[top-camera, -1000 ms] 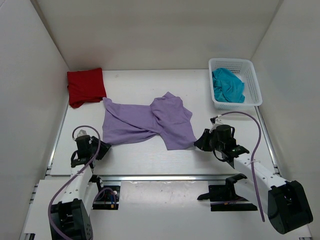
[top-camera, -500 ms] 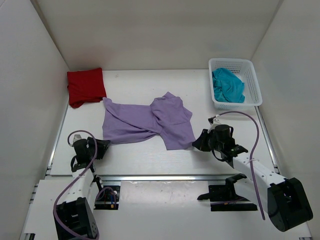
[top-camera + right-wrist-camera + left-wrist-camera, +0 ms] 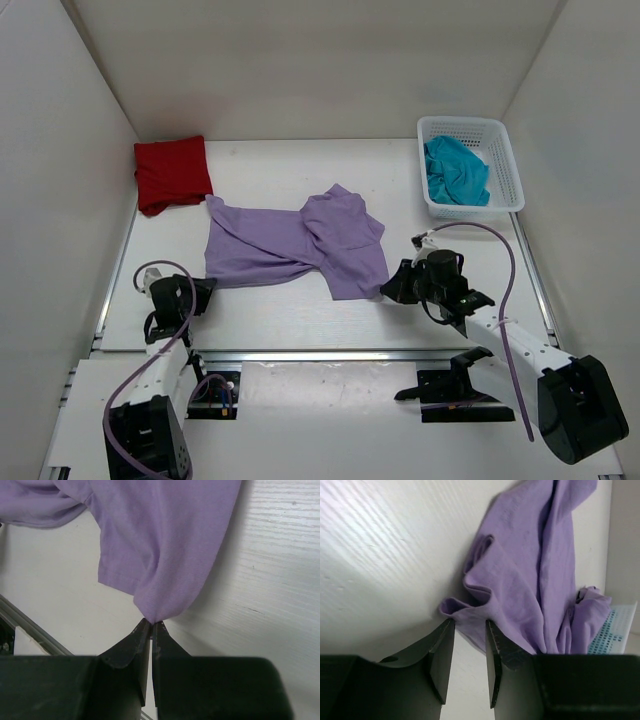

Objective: Fold and stack the t-shirts
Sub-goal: Flatten out the tshirt

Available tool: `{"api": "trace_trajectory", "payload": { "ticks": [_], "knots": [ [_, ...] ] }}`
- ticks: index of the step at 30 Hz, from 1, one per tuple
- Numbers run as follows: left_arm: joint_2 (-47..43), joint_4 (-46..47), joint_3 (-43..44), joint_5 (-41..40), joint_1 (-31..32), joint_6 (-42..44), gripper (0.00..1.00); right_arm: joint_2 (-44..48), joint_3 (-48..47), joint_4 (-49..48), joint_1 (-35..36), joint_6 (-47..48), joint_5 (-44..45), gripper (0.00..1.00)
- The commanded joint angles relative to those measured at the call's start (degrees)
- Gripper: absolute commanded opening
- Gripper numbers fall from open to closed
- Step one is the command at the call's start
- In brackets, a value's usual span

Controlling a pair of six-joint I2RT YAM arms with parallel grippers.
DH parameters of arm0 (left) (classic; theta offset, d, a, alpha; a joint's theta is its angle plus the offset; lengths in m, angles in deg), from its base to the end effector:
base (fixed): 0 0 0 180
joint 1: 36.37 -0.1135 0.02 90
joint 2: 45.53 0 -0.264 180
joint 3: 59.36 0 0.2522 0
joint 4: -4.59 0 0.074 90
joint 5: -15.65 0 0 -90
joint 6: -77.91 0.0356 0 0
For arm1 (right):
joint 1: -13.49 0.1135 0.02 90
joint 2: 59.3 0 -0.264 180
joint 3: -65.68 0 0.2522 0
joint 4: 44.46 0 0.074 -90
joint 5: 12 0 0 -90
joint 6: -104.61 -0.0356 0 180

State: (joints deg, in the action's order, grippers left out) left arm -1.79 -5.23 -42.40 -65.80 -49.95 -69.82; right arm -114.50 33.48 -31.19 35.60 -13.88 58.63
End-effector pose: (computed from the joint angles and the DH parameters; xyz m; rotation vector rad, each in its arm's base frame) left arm 0.1394 0.0282 0.1173 -1.2506 1.8893 -0.5848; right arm 0.1699 0.0818 0.1681 -0.0702 2.2979 0.8492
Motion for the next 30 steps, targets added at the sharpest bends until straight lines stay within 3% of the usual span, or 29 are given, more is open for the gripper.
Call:
{"api": "trace_trajectory", "payload": {
  "ticks": [1,6,9,14,16,18,22,28,30],
  "knots": [
    [-1.29,2.65,-2.94,-3.11,2.85,-1.85,0.42,1.32,-0.20,-2.15,0.22,0.36,0.13,0.00],
    [-0.68,3.00,-2.67,-3.37,2.86,-2.21,0.38,1.76,0.33,-2.15,0.04,0.19,0.04,0.00],
    [-0.77,1.25,-2.85,-4.68,3.04,-1.59,0.51,1.76,0.07,-2.41,-0.05,0.02,0.04,0.00],
    [0.63,2.38,-4.26,-5.13,2.60,-0.98,0.60,1.24,-0.19,-2.58,-0.13,0.10,-0.05,0.00],
    [2.47,3.00,-3.56,-5.12,2.60,-0.80,0.56,1.50,-0.02,-2.50,-0.14,0.19,-0.31,0.00],
    [4.76,4.48,-3.47,-4.78,2.25,-0.80,0.43,1.50,-0.11,-2.50,-0.14,0.10,-0.49,0.00],
    [7.58,4.84,-1.09,-5.65,4.70,-1.24,0.31,1.24,0.07,-2.85,-1.01,0.10,-0.84,0.00],
    [7.31,5.11,-1.09,-6.01,4.27,-0.37,0.28,1.15,0.16,-3.38,-0.84,-0.33,-1.10,0.00],
    [7.58,4.75,-0.65,-5.84,3.74,0.07,0.32,0.97,0.42,-3.81,-0.93,0.01,-1.54,0.00]
  ]
}}
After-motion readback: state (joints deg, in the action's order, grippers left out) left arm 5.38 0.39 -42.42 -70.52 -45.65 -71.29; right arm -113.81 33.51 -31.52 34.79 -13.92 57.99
